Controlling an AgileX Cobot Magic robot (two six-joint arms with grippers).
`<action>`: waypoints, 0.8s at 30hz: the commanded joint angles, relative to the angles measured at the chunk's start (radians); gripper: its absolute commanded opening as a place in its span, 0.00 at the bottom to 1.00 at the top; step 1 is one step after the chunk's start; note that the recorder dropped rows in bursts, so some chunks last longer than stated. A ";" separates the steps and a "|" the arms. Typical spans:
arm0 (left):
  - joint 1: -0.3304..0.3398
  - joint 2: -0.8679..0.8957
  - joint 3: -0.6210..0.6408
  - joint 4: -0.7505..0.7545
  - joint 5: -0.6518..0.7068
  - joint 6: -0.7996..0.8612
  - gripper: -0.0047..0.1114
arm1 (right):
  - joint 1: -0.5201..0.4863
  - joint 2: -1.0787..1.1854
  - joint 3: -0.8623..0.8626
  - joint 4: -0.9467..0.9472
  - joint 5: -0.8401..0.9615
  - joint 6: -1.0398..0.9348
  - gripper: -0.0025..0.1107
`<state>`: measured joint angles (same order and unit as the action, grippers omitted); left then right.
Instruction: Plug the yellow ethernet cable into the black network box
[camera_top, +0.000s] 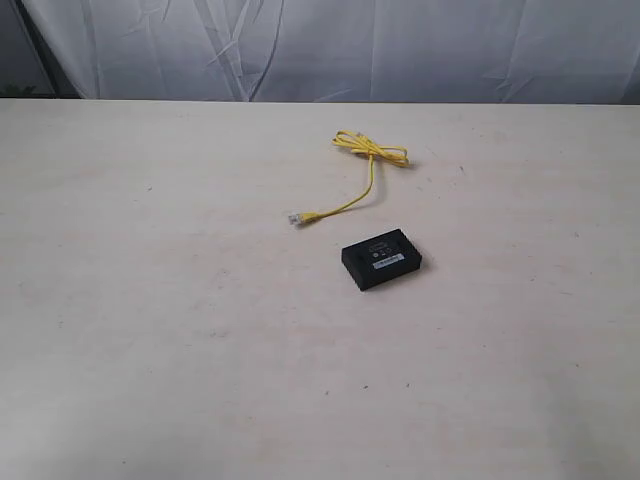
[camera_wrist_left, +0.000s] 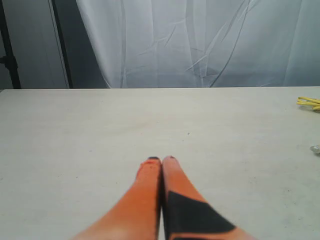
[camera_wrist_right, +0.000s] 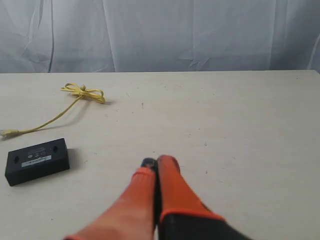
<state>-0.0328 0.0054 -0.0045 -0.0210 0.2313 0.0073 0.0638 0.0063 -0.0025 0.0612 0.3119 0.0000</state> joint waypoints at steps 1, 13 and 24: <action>0.004 -0.005 0.005 0.004 -0.007 -0.001 0.04 | -0.006 -0.006 0.002 0.003 -0.008 0.000 0.01; 0.004 -0.005 0.005 0.015 -0.007 -0.001 0.04 | -0.006 -0.006 0.002 0.051 -0.147 0.000 0.01; 0.004 -0.005 0.005 0.015 -0.007 -0.001 0.04 | -0.004 -0.006 -0.038 0.576 -0.551 0.169 0.01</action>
<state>-0.0328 0.0054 -0.0045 0.0000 0.2313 0.0073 0.0638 0.0056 -0.0059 0.6094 -0.2231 0.1075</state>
